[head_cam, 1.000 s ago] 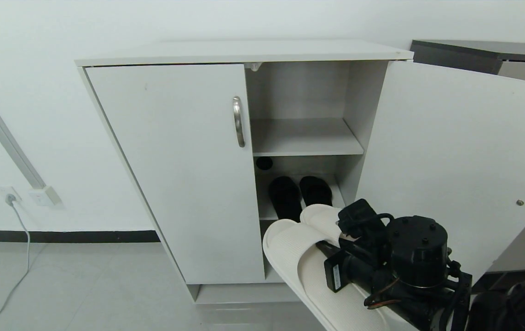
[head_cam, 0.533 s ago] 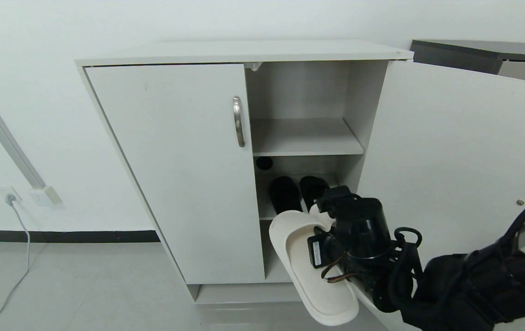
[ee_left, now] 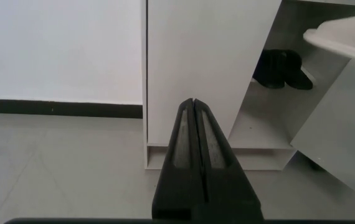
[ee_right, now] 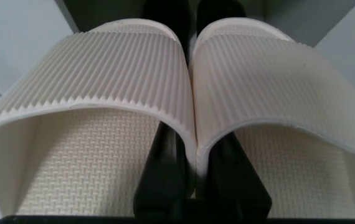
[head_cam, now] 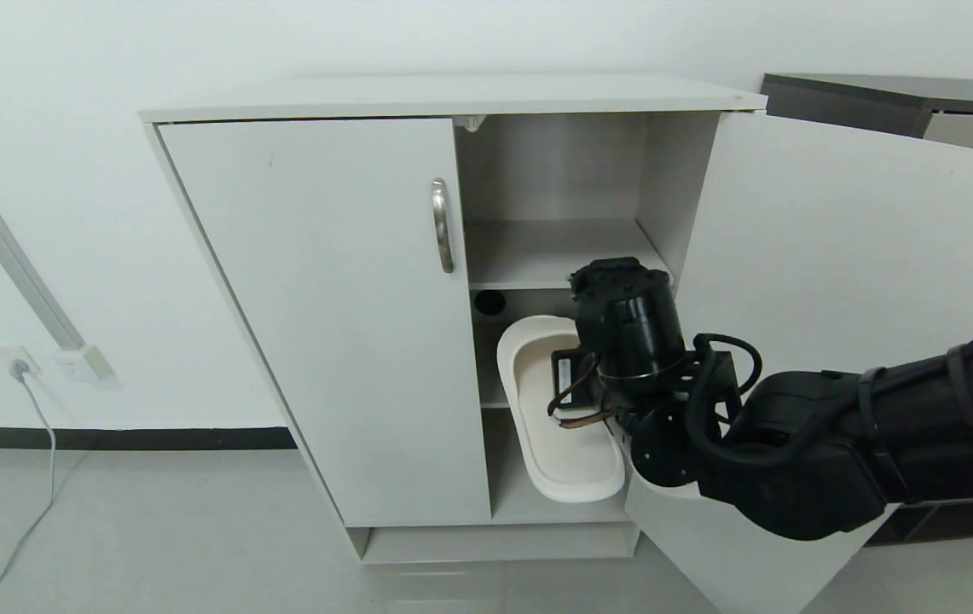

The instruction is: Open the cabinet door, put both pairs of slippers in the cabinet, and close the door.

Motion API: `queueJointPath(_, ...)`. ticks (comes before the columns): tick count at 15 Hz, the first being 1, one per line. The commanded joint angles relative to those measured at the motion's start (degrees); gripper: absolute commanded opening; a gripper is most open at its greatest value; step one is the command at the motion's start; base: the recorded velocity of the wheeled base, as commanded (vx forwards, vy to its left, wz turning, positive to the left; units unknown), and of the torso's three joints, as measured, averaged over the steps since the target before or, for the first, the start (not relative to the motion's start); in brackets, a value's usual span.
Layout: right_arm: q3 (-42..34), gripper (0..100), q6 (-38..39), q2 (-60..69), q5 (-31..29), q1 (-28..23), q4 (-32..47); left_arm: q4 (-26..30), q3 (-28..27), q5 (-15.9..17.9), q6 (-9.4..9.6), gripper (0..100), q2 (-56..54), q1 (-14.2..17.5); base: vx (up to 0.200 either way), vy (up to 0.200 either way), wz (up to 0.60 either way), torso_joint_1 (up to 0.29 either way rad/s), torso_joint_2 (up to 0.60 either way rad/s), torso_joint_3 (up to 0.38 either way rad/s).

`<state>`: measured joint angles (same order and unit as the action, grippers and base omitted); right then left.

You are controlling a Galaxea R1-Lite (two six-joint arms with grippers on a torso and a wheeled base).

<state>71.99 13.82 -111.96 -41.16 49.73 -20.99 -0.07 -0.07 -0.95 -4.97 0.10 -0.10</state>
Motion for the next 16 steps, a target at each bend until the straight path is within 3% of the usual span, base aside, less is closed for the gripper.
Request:
queueJointPath(1,3.25,0,-0.46,0.43,-0.59,0.02,2.18,-0.01,-0.01,-0.02,-0.04,0,-0.01,0.01,0.0,0.0,0.0,0.0,0.0,0.0)
queueJointPath(7,8.87,0,-4.42,0.43,-1.03,-0.24,4.21,-0.01,-0.01,-0.02,-0.04,0,-0.01,0.01,0.0,0.0,0.0,0.0,0.0,0.0)
queueJointPath(14,9.23,0,-4.68,-0.19,-0.94,-1.47,4.29,-0.01,-0.01,0.07,0.14,0,-0.01,0.01,0.0,0.0,0.0,0.0,0.0,0.0)
queueJointPath(16,9.23,0,-4.68,-0.19,-0.94,-1.47,4.29,-0.01,-0.01,0.07,0.23,0,-0.01,0.01,0.2,0.0,0.0,0.0,0.0,0.0)
